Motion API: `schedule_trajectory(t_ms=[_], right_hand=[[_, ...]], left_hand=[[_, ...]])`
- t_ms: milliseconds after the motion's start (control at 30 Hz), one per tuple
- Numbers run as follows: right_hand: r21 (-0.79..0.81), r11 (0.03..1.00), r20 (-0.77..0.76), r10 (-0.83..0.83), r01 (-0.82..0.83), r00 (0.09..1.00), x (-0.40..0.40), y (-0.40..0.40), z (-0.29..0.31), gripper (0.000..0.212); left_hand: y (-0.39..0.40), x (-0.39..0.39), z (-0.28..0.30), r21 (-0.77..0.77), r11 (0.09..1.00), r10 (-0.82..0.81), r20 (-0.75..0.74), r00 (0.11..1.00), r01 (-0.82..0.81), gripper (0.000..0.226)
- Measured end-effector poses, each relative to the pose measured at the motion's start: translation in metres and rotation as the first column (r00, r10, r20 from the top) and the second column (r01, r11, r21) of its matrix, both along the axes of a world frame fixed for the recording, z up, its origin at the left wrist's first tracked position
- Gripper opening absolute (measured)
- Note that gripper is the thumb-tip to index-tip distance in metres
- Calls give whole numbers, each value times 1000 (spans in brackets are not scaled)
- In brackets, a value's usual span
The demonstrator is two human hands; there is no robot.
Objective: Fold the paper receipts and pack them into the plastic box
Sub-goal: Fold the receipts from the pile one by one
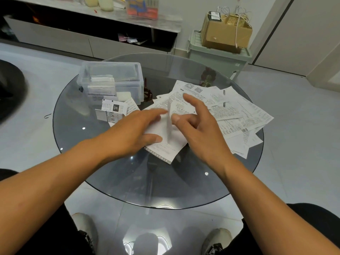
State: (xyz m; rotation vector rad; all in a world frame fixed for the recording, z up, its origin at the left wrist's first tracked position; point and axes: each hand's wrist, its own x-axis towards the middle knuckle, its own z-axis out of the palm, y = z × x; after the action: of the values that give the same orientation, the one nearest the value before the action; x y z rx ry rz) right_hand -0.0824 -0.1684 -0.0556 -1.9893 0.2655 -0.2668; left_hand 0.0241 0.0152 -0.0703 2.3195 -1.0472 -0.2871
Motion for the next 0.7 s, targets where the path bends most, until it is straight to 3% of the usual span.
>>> schedule_trajectory(t_ms=[67, 167, 267, 333, 400, 567, 633, 700], right_hand=[[-87, 992, -40, 92, -95, 995, -2, 4, -1, 43], [-307, 932, -96, 171, -193, 981, -3, 4, -11, 32], [-487, 843, -84, 217, -230, 973, -3, 3, -16, 29], [-466, 854, -114, 201, -231, 973, -1, 0, -16, 34], [-398, 891, -136, 179, -219, 974, -1, -1, -16, 40], [-351, 932, -61, 72, -89, 996, 2, -1, -21, 24], [-366, 927, -62, 57, -76, 996, 5, -1, -22, 9], [-409, 908, -86, 62, -91, 994, 5, 0, -21, 14]], left_hand=[[2, 0, 4, -81, 995, 43, -190, 981, -59, 101], [8, 4, 11, -88, 995, 24, -241, 970, -46, 116], [16, 5, 16, 47, 999, -10, -71, 997, 13, 82], [19, 7, 15, 129, 990, -58, 62, 996, 49, 45], [19, 7, 15, 101, 993, -68, 76, 995, 60, 25], [16, -1, 19, -72, 995, 54, -198, 979, -69, 18], [13, -3, 20, -77, 997, 4, -264, 965, -25, 21], [13, -4, 24, -30, 1000, -15, -290, 957, 6, 29]])
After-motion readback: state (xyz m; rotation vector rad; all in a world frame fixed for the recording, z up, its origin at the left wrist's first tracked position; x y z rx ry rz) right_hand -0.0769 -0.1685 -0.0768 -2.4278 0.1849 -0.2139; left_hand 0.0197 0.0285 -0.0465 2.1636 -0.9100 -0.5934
